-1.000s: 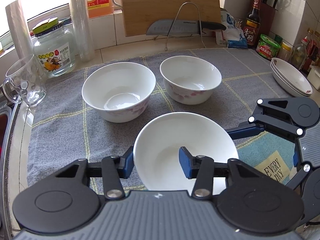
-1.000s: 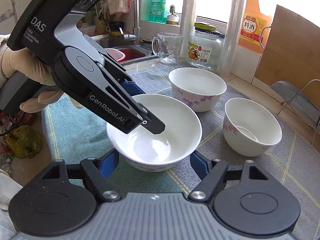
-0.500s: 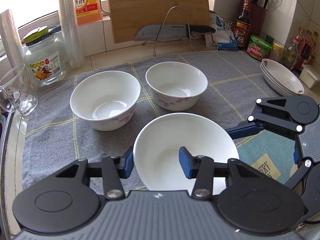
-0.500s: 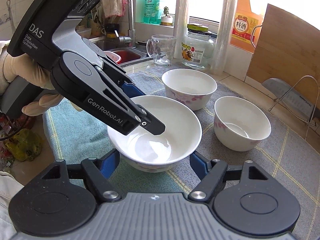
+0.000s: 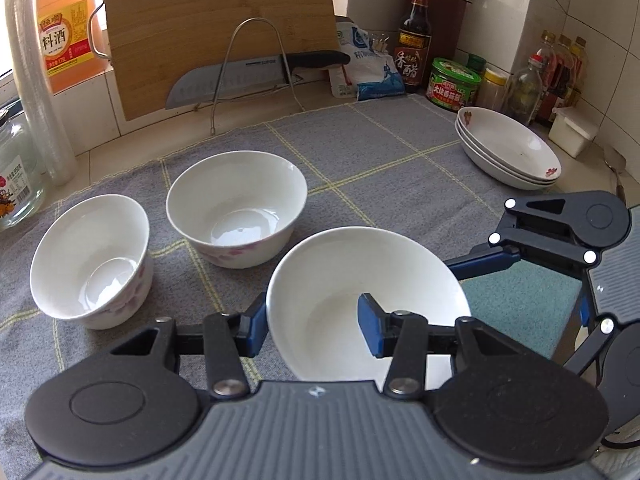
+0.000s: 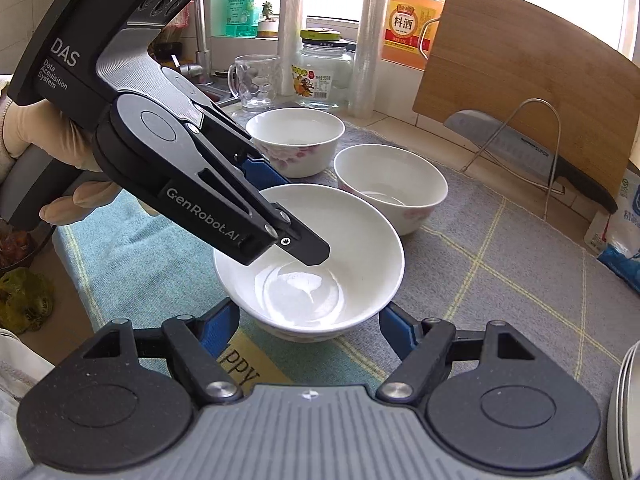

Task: Organize plates and bowls
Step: 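Lift the bowl with the left tool and carry it toward the other bowls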

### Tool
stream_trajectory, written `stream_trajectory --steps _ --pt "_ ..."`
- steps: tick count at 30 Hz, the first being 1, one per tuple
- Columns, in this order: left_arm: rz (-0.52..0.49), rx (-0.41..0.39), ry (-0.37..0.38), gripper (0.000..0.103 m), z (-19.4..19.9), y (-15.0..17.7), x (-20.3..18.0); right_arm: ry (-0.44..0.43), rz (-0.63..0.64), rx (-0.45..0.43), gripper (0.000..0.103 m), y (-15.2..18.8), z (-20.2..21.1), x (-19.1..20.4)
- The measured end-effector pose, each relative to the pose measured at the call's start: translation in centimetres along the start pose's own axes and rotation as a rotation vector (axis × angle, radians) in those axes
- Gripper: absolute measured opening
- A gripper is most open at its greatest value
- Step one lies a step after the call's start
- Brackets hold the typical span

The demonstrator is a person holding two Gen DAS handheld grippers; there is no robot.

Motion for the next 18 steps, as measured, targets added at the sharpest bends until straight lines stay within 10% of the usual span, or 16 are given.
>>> stream_trajectory --steps 18 --pt "-0.042 0.037 0.095 0.046 -3.7 -1.0 -5.1 0.086 -0.068 0.077 0.081 3.8 2.8 -3.1"
Point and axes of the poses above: each gripper's, at about its wrist camera, not at the fingertips, and z roughly against the way its jaws point, x to its left, y to its underside, the point moved 5 cm from there along -z, roughly the way its jaws point, and after that the axes turned 15 degrees about z, right-handed, at the moved point
